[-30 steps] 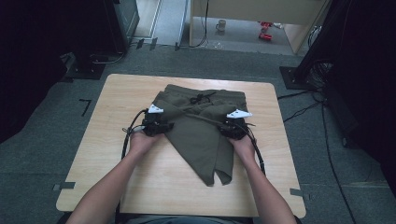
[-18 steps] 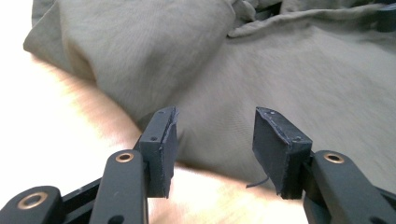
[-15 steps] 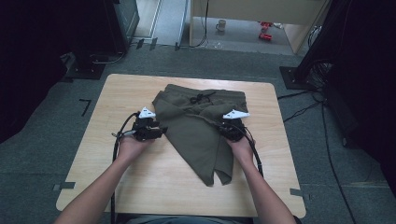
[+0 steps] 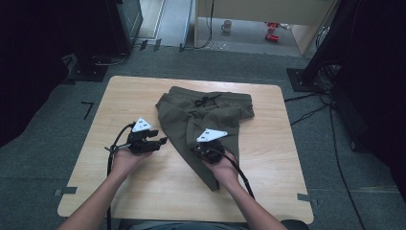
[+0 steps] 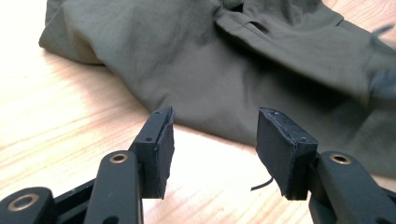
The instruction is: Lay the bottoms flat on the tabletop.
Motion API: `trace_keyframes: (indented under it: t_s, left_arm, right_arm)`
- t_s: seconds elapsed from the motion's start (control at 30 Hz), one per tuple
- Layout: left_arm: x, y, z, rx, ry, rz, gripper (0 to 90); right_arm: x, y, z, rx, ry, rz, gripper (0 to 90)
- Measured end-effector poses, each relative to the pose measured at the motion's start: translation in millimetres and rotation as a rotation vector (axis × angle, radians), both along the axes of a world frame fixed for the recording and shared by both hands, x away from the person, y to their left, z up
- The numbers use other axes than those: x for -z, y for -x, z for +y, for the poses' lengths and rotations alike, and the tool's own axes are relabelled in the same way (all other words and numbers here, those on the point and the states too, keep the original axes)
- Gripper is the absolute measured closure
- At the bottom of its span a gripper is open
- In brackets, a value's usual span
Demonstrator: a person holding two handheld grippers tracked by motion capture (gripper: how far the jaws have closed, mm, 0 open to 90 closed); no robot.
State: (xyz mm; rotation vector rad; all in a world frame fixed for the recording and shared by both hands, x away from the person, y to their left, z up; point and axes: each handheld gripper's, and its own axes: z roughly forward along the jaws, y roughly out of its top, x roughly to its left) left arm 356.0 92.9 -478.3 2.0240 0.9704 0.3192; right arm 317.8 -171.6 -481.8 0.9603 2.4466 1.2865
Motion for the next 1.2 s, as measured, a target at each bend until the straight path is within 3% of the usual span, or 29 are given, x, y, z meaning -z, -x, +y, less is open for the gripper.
trace_keyframes:
  t_s: [0.17,0.3,0.4,0.47,0.6,0.7,0.77,1.07,1.13,1.2]
  left_arm:
    - [0.2,4.5,3.5,-0.009,0.030,0.017,47.6]
    - [4.8,5.8,0.9,-0.003,0.040,0.029,47.9]
    - [9.0,5.4,-2.2,-0.001,0.029,0.040,47.9]
    - [9.0,5.4,-3.4,-0.006,0.035,0.044,47.9]
    - [9.0,6.6,-9.2,-0.009,0.051,0.065,48.5]
    - [9.9,8.5,-15.0,-0.013,0.045,0.071,48.5]
    - [12.6,9.5,-19.9,-0.020,0.042,0.082,48.5]
    - [29.1,10.7,-39.8,-0.011,-0.011,0.108,48.0]
    - [31.8,10.9,-42.1,-0.003,-0.021,0.121,50.6]
    - [32.6,12.9,-42.9,-0.005,-0.024,0.107,59.6]
  right_arm:
    - [12.9,15.6,29.7,-0.068,-0.003,0.047,89.2]
    - [22.4,24.9,48.8,-0.123,0.024,0.052,88.7]
    - [29.3,23.0,53.2,-0.133,0.036,0.083,76.8]
    - [24.3,25.2,52.1,-0.138,0.021,0.079,72.4]
    - [4.0,29.8,41.8,-0.131,-0.003,0.014,71.3]
    - [-6.1,28.5,27.2,-0.102,-0.027,0.019,67.9]
    - [-8.0,27.1,16.6,-0.075,-0.015,-0.005,67.2]
    - [4.1,4.1,-33.3,0.104,0.000,-0.013,63.3]
    - [7.7,-0.5,-41.8,0.136,0.009,-0.011,60.4]
    - [11.4,-3.2,-49.0,0.158,0.006,-0.001,59.9]
